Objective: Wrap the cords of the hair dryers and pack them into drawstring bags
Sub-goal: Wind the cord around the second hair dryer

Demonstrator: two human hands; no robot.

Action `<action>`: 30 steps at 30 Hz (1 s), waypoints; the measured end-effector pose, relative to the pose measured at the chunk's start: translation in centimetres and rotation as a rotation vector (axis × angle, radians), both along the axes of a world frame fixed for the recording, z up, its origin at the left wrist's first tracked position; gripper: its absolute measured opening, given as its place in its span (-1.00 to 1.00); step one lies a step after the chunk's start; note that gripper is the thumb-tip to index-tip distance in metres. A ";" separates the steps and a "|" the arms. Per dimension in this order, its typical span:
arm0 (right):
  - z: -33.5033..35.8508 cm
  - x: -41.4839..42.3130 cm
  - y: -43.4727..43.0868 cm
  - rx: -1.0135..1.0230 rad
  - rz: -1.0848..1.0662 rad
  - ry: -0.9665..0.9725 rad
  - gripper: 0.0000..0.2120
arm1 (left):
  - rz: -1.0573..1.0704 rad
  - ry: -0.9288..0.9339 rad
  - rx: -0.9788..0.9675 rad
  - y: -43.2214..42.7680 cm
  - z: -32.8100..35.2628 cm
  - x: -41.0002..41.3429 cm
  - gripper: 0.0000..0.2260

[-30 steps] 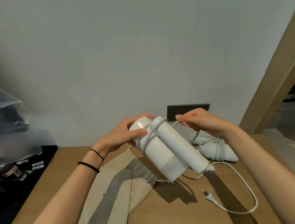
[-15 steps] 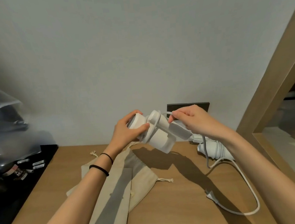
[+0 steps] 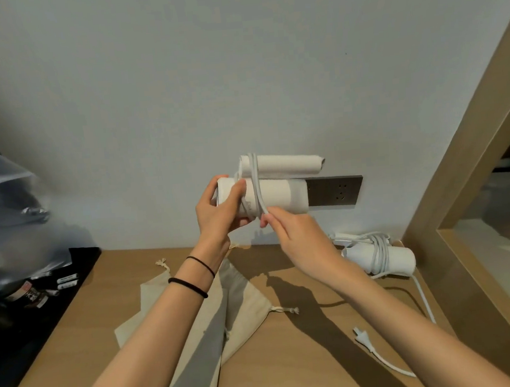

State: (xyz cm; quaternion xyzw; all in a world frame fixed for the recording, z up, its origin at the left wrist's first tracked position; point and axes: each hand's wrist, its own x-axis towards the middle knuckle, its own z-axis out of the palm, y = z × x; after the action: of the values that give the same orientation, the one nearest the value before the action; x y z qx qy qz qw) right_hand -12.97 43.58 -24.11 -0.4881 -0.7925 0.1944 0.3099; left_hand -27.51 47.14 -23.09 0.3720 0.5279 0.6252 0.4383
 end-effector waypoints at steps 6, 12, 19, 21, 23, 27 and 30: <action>0.4 1.0 1.6 -0.375 0.125 0.395 -0.61 | -0.116 -0.205 -0.018 -0.2 1.4 0.2 -0.84; 0.1 2.2 2.2 -0.521 0.091 0.404 -0.55 | -0.179 -0.267 -0.065 0.0 1.2 0.2 -0.78; -1.8 5.3 2.7 -0.660 -0.120 0.299 -0.59 | -0.371 -0.299 -0.057 0.6 2.5 -1.9 -0.88; -1.6 6.6 3.2 -0.676 -0.148 0.298 -0.62 | -0.443 -0.226 -0.053 0.7 2.3 -2.9 -0.84; -1.0 7.8 3.7 -0.687 -0.183 0.296 -0.62 | -0.537 -0.179 -0.049 0.6 1.8 -3.6 -0.68; 0.4 8.7 4.6 -0.706 -0.165 0.281 -0.71 | -0.693 -0.032 -0.061 0.5 0.3 -4.4 -0.50; 1.7 8.0 4.8 -0.759 -0.127 0.290 -0.71 | -0.792 0.147 -0.048 0.6 -0.5 -4.8 -0.37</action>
State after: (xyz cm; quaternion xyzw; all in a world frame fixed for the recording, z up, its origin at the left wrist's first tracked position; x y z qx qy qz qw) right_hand -4.93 48.39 -22.45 -0.5831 -0.5809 0.5203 0.2277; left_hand -32.36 47.78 -23.59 0.5800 0.3883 0.3671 0.6148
